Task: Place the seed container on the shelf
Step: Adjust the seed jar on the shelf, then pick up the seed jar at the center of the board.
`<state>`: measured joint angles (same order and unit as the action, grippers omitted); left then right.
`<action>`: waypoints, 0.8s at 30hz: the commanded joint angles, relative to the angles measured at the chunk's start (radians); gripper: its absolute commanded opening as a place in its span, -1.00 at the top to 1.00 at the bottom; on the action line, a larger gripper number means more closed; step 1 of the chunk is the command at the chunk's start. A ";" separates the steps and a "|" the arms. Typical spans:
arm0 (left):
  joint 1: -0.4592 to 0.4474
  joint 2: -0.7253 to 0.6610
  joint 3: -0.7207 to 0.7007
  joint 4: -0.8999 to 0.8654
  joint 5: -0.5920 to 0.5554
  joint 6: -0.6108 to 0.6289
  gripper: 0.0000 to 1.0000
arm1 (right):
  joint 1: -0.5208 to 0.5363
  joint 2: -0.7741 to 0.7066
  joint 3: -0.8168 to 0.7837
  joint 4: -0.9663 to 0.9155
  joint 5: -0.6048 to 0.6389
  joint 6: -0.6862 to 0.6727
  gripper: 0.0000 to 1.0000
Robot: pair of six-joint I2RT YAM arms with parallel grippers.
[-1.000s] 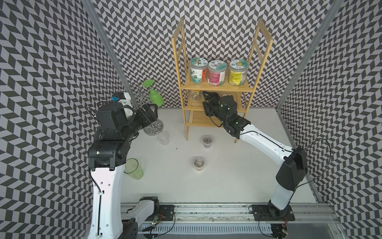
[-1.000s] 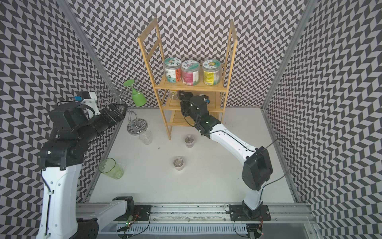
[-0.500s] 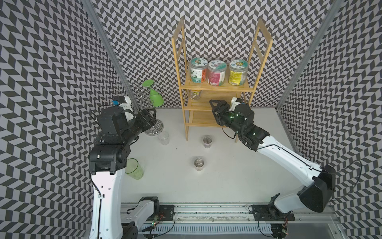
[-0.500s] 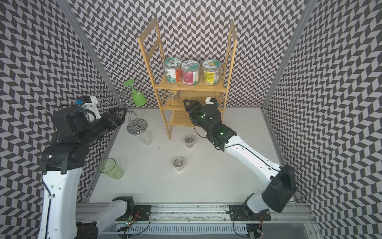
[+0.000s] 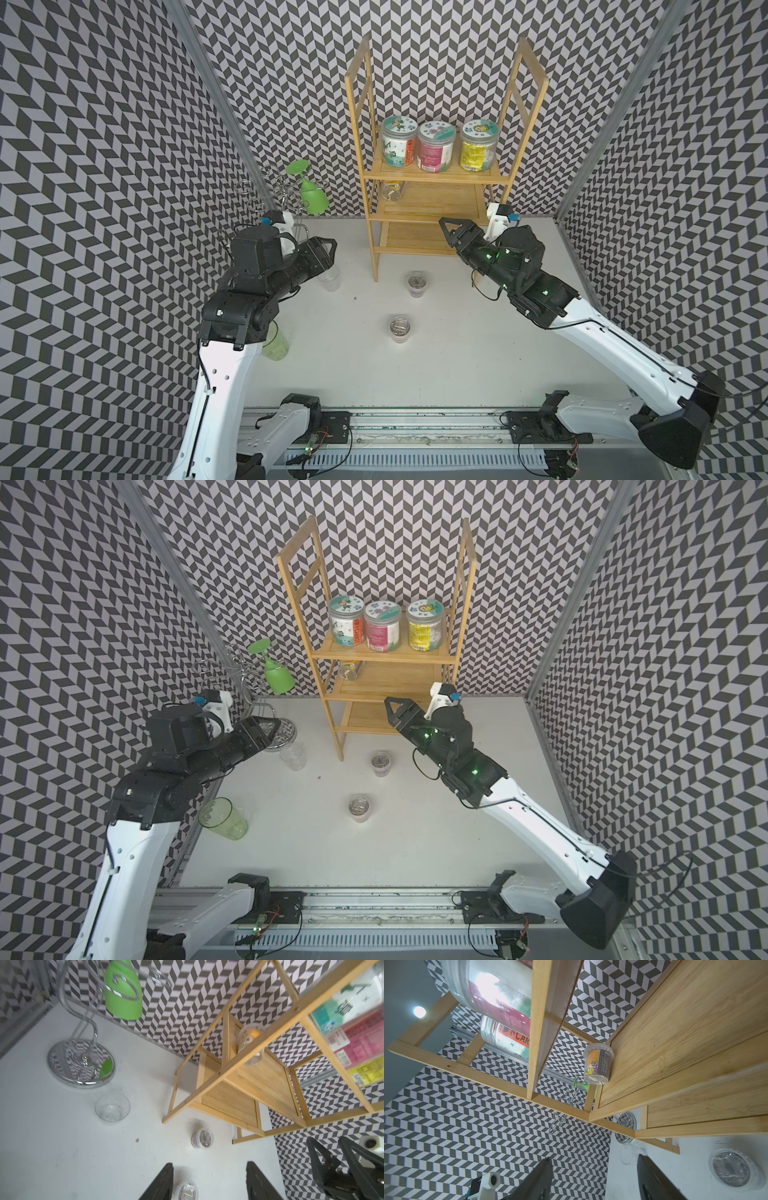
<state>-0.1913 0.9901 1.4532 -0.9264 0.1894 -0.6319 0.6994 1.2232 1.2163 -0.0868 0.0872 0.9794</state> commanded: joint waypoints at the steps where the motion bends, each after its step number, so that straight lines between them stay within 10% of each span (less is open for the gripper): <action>1: -0.068 -0.012 -0.028 -0.063 -0.057 -0.044 -0.25 | 0.007 -0.064 -0.007 -0.066 0.028 -0.164 -0.36; 16: -0.502 0.240 -0.112 -0.320 -0.057 -0.040 -0.62 | 0.006 -0.304 -0.173 -0.270 0.221 -0.361 -0.37; 24: -0.581 0.364 -0.144 -0.293 -0.055 -0.040 -0.83 | 0.006 -0.374 -0.231 -0.294 0.248 -0.347 -0.36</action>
<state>-0.7704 1.3430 1.2984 -1.2098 0.1448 -0.6750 0.7002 0.8757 0.9951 -0.3813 0.3035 0.6468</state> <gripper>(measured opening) 0.911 0.684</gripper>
